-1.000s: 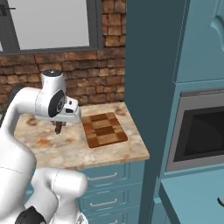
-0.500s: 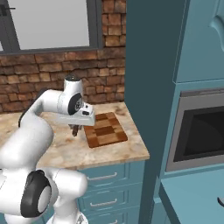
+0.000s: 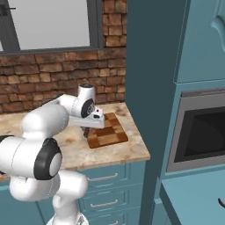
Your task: Open the drawer on the left and place the cutting tools on the cutting board.
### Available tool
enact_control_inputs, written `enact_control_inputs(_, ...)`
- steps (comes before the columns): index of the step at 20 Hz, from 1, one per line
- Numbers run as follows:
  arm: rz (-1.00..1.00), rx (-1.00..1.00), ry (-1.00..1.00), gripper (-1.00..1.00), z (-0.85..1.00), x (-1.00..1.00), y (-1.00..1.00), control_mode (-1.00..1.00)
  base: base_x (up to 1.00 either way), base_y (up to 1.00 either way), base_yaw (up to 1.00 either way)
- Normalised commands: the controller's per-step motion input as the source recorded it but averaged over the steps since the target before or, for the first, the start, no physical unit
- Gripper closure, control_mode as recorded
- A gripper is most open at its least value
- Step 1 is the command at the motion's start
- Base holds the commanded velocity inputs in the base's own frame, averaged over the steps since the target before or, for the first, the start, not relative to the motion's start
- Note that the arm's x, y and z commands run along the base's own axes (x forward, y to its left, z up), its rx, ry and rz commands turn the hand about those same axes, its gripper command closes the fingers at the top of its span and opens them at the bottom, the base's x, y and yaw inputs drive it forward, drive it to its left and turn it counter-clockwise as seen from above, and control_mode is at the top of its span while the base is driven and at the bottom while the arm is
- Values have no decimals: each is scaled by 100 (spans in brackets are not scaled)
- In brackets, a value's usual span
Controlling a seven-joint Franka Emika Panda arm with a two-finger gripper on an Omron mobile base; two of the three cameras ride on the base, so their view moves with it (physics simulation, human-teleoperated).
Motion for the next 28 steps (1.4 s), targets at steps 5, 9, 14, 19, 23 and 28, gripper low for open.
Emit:
enact_control_inputs(5,0,0,3,100,-13,58,0,-100,0,0,0)
enact_control_inputs(9,1,0,1,100,-14,54,-6,-100,0,0,0)
enact_control_inputs(14,2,0,0,100,-10,17,-7,-100,0,0,0)
enact_control_inputs(19,3,0,0,100,-26,0,0,-100,0,0,0)
enact_control_inputs(23,13,0,0,100,-19,0,0,-100,0,0,0)
enact_control_inputs(28,15,0,0,100,-14,0,0,-100,0,0,0)
